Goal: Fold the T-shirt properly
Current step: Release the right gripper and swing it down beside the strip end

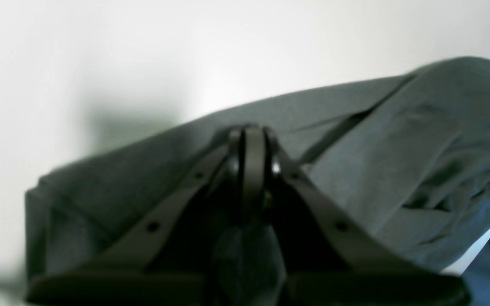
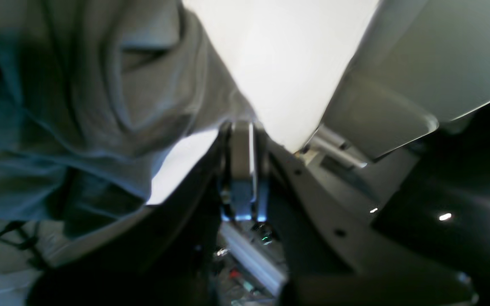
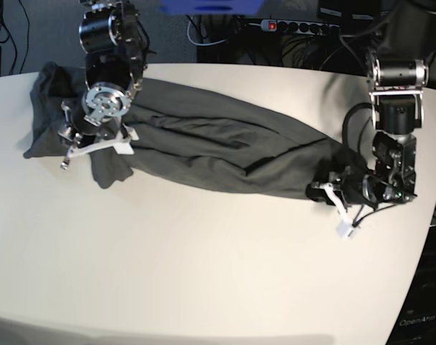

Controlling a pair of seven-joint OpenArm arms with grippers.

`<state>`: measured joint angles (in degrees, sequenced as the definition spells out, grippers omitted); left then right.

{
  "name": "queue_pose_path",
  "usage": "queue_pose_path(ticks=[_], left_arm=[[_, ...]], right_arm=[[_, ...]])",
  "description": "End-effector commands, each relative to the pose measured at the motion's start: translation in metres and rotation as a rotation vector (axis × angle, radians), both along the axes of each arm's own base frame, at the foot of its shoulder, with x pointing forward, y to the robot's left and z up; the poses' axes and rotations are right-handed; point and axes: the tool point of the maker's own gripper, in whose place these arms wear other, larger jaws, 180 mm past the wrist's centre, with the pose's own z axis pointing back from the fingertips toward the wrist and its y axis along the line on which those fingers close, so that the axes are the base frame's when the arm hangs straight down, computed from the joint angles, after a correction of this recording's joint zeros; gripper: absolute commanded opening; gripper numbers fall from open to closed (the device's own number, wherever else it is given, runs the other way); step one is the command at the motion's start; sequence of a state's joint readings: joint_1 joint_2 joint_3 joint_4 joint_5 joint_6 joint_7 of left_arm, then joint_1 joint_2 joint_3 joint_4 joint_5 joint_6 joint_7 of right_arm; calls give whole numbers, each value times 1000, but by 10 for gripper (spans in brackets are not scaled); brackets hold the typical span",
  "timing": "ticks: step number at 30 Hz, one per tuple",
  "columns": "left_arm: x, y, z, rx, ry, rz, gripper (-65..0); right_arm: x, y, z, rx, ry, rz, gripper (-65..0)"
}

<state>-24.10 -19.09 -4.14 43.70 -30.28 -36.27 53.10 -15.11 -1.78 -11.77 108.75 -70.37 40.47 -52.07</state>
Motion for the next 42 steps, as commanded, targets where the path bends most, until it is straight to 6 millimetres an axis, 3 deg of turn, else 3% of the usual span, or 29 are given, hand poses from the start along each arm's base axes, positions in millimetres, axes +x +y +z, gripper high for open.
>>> queue_pose_path(ticks=[1,8,10,15,19,26,34,42], left_arm=[[-65,53,-42,258,278,-52,-628],[-77,65,-46,277,303,-48,-628],[-87,76,-49,290,323,-38,-628],[-106,82,-58,299,356,-38,-628],[-124,96,-62,309,383,-13,-628],[-134,113,-60,329,394,-15,-628],[-155,112,-65,316,409,-106,-628],[-153,107,-68,303,397,-110,-628]], right_arm=[[4,-3,7,-2,-29,-16,-649],[1,-2,3,16,-19,-12,-649],[0,-2,2,17,-16,-11,-649],[-3,0,-1,19,-6,-6,-649],[3,-1,-1,21,-13,26,-649],[13,1,-11,24,7,50,-640],[30,6,-6,27,-24,78,-437],[56,21,21,-89,-80,145,-411]])
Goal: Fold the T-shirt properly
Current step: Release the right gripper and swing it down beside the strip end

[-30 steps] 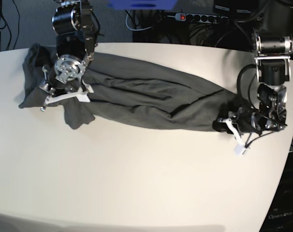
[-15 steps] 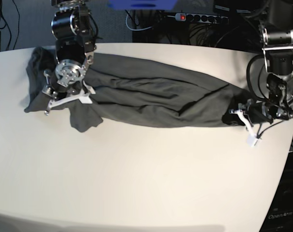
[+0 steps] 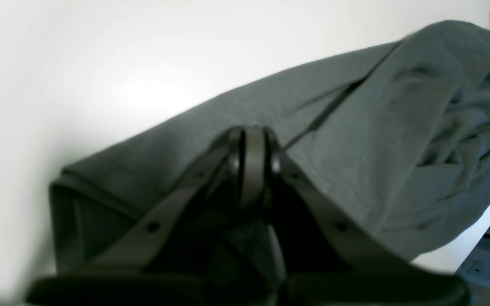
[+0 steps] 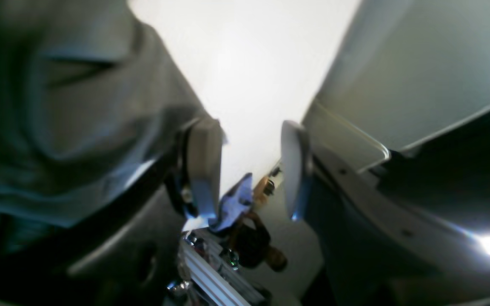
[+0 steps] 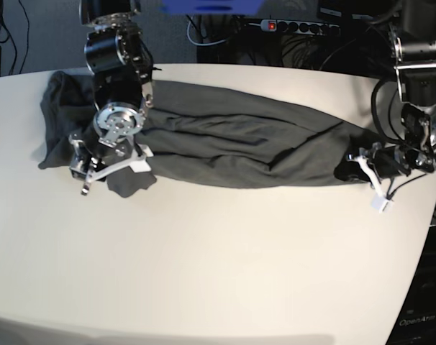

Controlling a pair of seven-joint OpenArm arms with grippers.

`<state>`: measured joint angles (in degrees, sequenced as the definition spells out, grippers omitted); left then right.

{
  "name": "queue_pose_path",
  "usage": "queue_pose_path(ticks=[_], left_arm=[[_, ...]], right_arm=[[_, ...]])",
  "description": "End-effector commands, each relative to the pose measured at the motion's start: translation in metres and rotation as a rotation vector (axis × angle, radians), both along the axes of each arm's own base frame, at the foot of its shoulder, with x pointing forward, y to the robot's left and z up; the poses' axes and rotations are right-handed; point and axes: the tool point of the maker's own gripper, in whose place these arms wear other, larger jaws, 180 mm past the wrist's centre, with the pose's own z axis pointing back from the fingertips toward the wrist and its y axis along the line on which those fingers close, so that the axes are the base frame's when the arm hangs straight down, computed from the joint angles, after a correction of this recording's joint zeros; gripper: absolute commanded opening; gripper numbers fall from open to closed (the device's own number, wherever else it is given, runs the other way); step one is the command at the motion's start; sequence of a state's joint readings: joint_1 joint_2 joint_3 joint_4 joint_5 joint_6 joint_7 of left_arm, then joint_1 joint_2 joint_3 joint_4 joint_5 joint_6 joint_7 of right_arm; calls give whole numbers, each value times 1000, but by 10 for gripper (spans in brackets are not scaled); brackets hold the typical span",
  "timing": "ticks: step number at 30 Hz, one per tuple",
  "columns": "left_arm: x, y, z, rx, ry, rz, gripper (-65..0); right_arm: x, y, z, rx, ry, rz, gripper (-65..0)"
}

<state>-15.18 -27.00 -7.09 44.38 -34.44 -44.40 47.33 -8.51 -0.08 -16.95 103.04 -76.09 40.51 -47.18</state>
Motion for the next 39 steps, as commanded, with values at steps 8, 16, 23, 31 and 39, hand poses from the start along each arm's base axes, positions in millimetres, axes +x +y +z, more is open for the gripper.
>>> queue_pose_path(ticks=[8,16,23,31,39], left_arm=[[-101,43,-58,299,424,-124,-628],[-101,36,-60,287,423,-128,-628],[-100,35,-60,286,421,-127,-628],[-100,36,-59,285,420,-124,-628],[-100,36,-60,285,422,-124,-628]], right_arm=[[30,6,34,-13,-115,-12,-411],[52,29,59,50,-198,-32,-411],[64,27,94,72,-291,-136,-411],[70,24,123,262,-364,-270,-411],[78,19,103,642,-338,-402,-412]])
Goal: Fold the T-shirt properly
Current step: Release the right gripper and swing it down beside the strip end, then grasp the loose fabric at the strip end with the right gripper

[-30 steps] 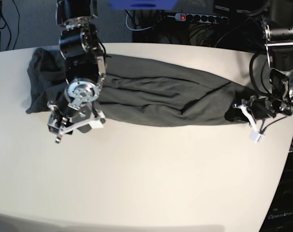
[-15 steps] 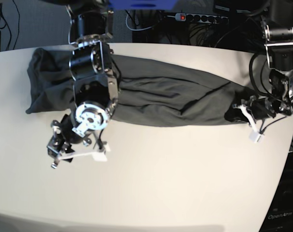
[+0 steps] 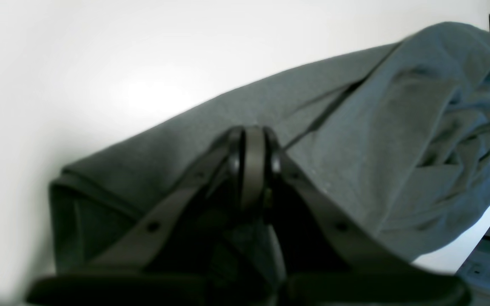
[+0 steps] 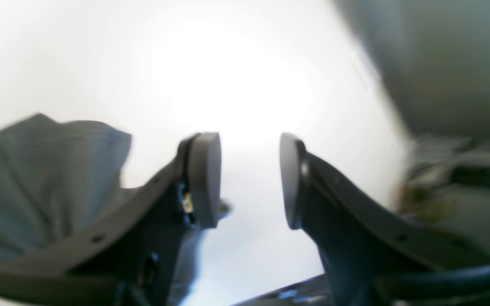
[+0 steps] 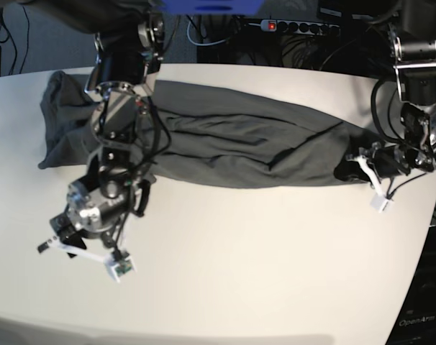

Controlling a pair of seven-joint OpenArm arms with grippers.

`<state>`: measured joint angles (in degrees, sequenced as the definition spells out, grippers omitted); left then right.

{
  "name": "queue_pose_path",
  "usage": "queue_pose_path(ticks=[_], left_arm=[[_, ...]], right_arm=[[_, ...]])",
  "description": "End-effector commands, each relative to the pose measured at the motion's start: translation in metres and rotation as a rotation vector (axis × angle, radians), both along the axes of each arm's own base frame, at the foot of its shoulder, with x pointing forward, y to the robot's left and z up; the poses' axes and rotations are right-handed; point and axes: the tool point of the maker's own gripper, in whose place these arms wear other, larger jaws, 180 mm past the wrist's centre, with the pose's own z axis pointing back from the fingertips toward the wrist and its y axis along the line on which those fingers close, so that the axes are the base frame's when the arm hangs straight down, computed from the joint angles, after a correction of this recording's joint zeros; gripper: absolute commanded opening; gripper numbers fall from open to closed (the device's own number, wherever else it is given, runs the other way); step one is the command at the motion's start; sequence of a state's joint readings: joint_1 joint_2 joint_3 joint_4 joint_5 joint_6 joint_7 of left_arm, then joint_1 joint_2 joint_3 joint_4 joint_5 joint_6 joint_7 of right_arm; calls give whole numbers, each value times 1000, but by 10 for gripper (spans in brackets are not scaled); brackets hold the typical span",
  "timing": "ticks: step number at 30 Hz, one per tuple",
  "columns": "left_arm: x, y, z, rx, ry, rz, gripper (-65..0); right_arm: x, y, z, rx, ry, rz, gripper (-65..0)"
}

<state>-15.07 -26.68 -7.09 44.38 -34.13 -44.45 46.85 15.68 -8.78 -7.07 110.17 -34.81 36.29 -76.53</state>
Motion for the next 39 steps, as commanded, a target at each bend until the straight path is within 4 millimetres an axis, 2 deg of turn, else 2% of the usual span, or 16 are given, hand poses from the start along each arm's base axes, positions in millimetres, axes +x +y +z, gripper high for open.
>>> queue_pose_path(ticks=[1,6,10,13,17,23,29,37,39], left_arm=[[-100,38,-59,288,425,-123,-628],[-100,38,-59,287,423,-121,-628],[-99,37,-59,286,422,-122,-628],[-99,32,-60,278,422,-126,-628],[-99,27,-61,269,421,-130,-628],[-99,27,-61,271,423,-131,-628],[-99,27,-61,270,421,-129,-628],[-99,27,-61,271,421,-130,-628],[-100,27,-62,270,423,-131,-628]], right_arm=[[1,-6,4,52,-16,-34,-412],[-9,-31,-21,365,-56,-174,-411],[-16,-39,-34,460,-60,-239,-411],[-24,-32,-52,519,-5,-268,-411],[-32,-11,-69,628,26,-227,-409],[-42,6,-81,709,57,-188,-408],[-48,32,-103,826,133,-146,-289],[-52,43,-121,860,192,-142,-284],[-48,52,-121,844,203,-84,-284]])
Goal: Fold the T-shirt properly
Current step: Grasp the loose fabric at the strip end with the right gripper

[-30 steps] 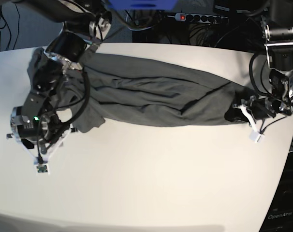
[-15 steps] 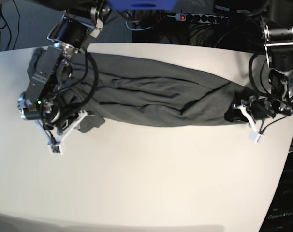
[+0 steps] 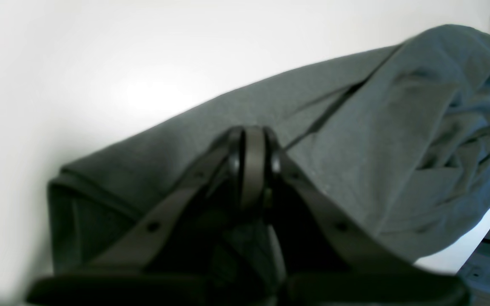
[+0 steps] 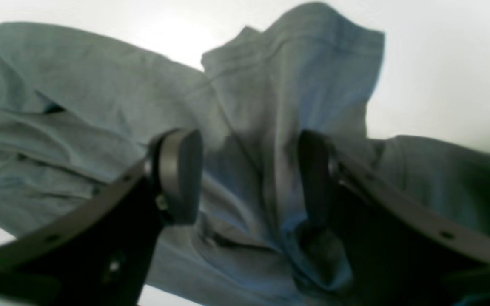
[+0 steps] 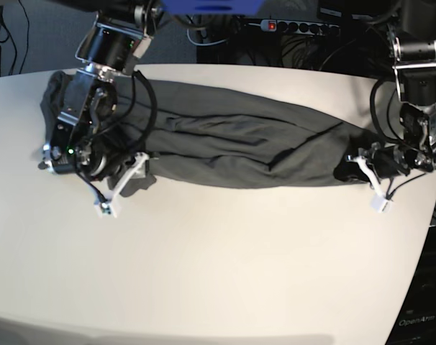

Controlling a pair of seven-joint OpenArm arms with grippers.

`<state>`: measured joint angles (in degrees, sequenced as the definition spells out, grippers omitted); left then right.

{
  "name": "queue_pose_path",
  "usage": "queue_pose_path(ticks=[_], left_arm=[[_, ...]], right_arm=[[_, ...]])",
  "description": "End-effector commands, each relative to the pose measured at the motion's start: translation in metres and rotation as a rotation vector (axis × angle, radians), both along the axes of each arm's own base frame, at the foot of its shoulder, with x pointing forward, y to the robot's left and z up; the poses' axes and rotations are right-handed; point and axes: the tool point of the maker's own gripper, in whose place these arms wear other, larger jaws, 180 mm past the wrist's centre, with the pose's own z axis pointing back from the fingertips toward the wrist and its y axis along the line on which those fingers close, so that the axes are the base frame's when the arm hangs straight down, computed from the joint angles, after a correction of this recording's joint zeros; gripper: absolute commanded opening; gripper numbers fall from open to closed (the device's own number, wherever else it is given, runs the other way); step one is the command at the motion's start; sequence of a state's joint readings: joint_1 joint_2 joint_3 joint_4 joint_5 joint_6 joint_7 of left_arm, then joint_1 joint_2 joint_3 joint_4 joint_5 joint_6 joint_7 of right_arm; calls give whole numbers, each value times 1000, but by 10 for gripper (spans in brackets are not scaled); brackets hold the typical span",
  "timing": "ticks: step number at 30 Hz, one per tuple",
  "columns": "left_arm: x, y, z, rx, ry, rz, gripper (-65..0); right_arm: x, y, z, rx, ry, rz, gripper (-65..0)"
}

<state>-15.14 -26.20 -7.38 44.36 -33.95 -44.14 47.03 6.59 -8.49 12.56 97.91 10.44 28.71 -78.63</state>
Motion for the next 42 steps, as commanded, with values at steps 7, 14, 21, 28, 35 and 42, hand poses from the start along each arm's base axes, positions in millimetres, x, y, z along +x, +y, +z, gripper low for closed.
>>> queue_pose_path(ticks=[7,14,21,28,35,42], left_arm=[[-100,30,-61,274,420,-136,-628],[-101,30,-61,274,421,-139,-628],[-100,26,-62,268,418,-141,-628],[-100,18,-64,255,417,-147,-628],[-100,20,-63,258,418,-144,-628],[-100,21,-63,259,417,-141,-628]], right_arm=[[11,24,10,-10,-58,119,-292],[13,11,10,-46,-59,121,-315],[20,-17,17,-112,-74,111,-310],[20,-17,17,-110,-76,107,-313],[18,-14,6,-89,-63,109,-315],[15,-9,-6,-67,-46,113,-366]])
